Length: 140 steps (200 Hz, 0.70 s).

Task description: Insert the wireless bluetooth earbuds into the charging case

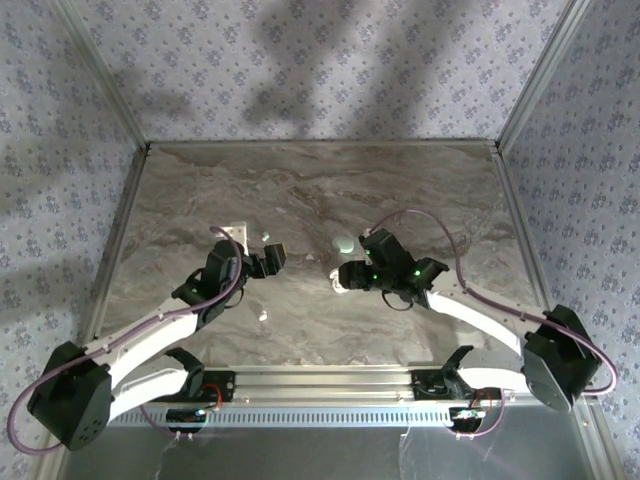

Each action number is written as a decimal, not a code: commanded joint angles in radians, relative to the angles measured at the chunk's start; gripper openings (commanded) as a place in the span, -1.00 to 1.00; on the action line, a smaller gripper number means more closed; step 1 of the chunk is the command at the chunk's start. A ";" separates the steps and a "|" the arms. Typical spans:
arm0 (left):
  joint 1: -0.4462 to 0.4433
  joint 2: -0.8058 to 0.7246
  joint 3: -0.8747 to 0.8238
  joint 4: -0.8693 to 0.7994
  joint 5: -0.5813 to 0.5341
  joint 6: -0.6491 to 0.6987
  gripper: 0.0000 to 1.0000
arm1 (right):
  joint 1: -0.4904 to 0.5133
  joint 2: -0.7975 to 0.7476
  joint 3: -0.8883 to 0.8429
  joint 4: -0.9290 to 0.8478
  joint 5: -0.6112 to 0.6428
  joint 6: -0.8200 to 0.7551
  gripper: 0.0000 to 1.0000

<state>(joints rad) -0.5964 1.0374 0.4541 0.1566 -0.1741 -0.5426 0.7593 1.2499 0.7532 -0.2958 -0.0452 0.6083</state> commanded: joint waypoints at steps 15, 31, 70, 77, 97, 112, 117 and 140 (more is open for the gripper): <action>0.079 0.075 0.010 0.046 0.162 -0.045 1.00 | 0.000 0.153 0.069 -0.003 -0.051 -0.014 -0.07; 0.099 0.097 0.012 0.054 0.197 -0.057 1.00 | 0.000 0.215 0.101 -0.008 -0.053 -0.003 -0.16; 0.103 0.118 0.022 0.052 0.222 -0.054 1.00 | 0.006 0.326 0.182 -0.031 -0.042 0.008 -0.25; 0.103 0.126 0.024 0.050 0.228 -0.054 0.99 | 0.006 0.343 0.193 -0.036 -0.039 0.012 -0.27; 0.101 0.156 0.036 0.053 0.255 -0.058 0.99 | 0.009 0.384 0.217 -0.045 -0.036 0.012 -0.30; 0.100 0.177 0.045 0.052 0.271 -0.063 0.99 | 0.013 0.407 0.232 -0.059 -0.024 0.012 -0.31; 0.099 0.183 0.047 0.052 0.275 -0.063 0.99 | 0.015 0.412 0.236 -0.064 -0.017 0.011 -0.33; 0.097 0.194 0.051 0.055 0.283 -0.066 1.00 | 0.026 0.432 0.254 -0.090 0.006 0.037 -0.33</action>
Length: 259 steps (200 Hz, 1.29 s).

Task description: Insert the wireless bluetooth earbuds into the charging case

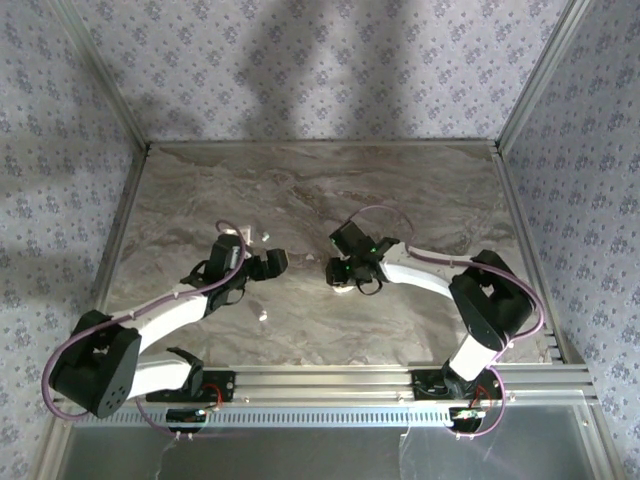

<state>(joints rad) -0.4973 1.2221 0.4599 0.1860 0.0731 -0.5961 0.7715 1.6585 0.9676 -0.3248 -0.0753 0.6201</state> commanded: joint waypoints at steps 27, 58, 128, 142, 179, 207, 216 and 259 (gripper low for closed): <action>-0.008 0.011 0.046 0.027 0.038 -0.011 0.99 | 0.021 0.039 0.046 -0.079 0.057 0.034 -0.34; -0.015 0.015 0.049 0.029 0.039 -0.011 1.00 | 0.026 0.065 0.055 -0.098 0.073 0.050 -0.38; -0.027 0.019 0.052 0.030 0.040 -0.008 0.99 | 0.038 0.131 0.094 -0.158 0.136 0.078 -0.44; -0.030 0.020 0.052 0.032 0.040 -0.008 1.00 | 0.045 0.141 0.108 -0.188 0.168 0.081 -0.45; -0.040 0.025 0.056 0.033 0.044 -0.008 0.99 | 0.080 0.177 0.149 -0.272 0.264 0.087 -0.47; -0.045 0.028 0.057 0.035 0.044 -0.007 1.00 | 0.094 0.204 0.157 -0.297 0.280 0.097 -0.49; -0.046 0.028 0.057 0.034 0.044 -0.007 1.00 | 0.097 0.210 0.159 -0.297 0.281 0.100 -0.52; -0.055 0.027 0.062 0.032 0.054 -0.001 1.00 | 0.101 0.192 0.160 -0.281 0.269 0.110 -0.74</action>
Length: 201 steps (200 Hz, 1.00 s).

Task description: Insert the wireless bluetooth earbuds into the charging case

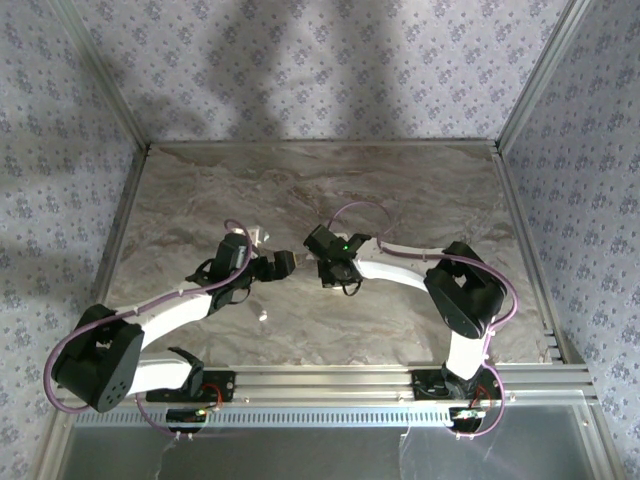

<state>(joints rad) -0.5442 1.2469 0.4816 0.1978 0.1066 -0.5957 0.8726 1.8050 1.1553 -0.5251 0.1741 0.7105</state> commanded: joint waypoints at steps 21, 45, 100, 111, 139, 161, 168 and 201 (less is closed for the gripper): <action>-0.011 -0.004 0.042 0.015 0.023 0.002 0.99 | -0.001 0.011 -0.022 -0.081 0.021 0.021 -0.77; -0.016 -0.010 0.043 0.009 0.023 0.007 0.99 | 0.000 -0.030 -0.014 -0.081 0.028 0.022 -0.79; -0.025 -0.009 0.046 0.007 0.018 0.012 1.00 | -0.001 -0.085 -0.022 -0.033 0.027 0.017 -0.79; -0.027 -0.008 0.047 0.009 0.017 0.013 1.00 | -0.004 -0.082 -0.020 -0.035 0.025 0.014 -0.79; -0.033 -0.001 0.050 0.009 0.016 0.016 0.99 | -0.015 -0.085 -0.043 -0.013 -0.001 0.009 -0.73; -0.032 -0.001 0.052 0.002 0.000 0.020 0.99 | 0.033 -0.100 -0.038 0.020 -0.008 -0.033 -0.55; -0.031 -0.009 0.051 -0.004 -0.011 0.021 0.99 | 0.052 -0.097 -0.026 0.023 -0.010 -0.046 -0.48; 0.014 -0.103 0.009 -0.040 -0.095 0.008 0.99 | 0.097 -0.079 0.002 0.068 -0.065 -0.046 -0.33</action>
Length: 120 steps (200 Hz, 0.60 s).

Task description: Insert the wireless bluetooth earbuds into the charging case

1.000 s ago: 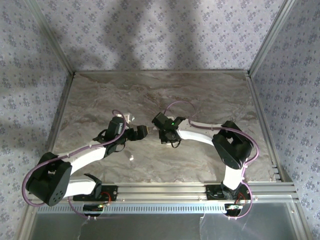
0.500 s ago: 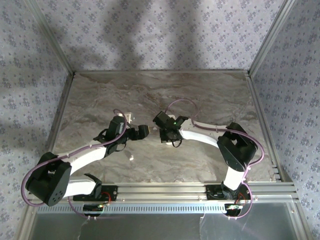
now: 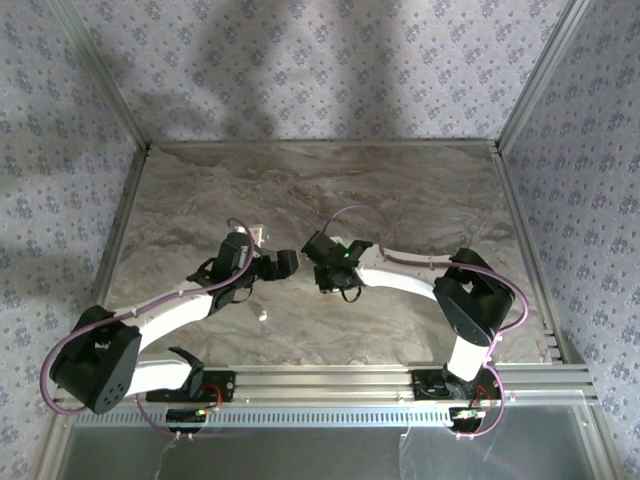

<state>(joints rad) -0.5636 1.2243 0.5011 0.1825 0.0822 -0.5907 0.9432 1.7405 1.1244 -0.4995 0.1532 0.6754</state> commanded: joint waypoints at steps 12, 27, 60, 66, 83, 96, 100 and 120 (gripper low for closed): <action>0.071 -0.121 -0.037 -0.022 -0.072 -0.011 0.99 | 0.046 -0.006 0.039 0.076 -0.079 -0.013 -0.28; 0.113 -0.169 -0.064 -0.028 -0.077 -0.028 1.00 | 0.074 0.017 0.059 0.098 -0.112 -0.018 -0.19; 0.185 -0.248 -0.097 -0.055 -0.083 -0.058 1.00 | 0.121 0.077 0.128 0.141 -0.183 -0.033 -0.04; 0.198 -0.258 -0.101 -0.057 -0.081 -0.063 0.99 | 0.130 0.091 0.146 0.141 -0.190 -0.039 -0.02; 0.229 -0.272 -0.113 -0.058 -0.069 -0.078 0.99 | 0.167 0.133 0.195 0.128 -0.191 -0.117 0.03; 0.248 -0.277 -0.117 -0.058 -0.059 -0.088 1.00 | 0.195 0.169 0.239 0.097 -0.168 -0.177 0.06; 0.253 -0.278 -0.118 -0.058 -0.055 -0.090 1.00 | 0.202 0.180 0.254 0.083 -0.157 -0.195 0.07; 0.278 -0.280 -0.126 -0.057 -0.040 -0.103 0.99 | 0.238 0.232 0.316 0.018 -0.102 -0.260 0.14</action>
<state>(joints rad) -0.3107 0.9588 0.3893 0.1307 0.0143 -0.6624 1.1427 1.9160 1.3636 -0.3889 -0.0006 0.5365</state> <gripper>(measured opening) 0.997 0.552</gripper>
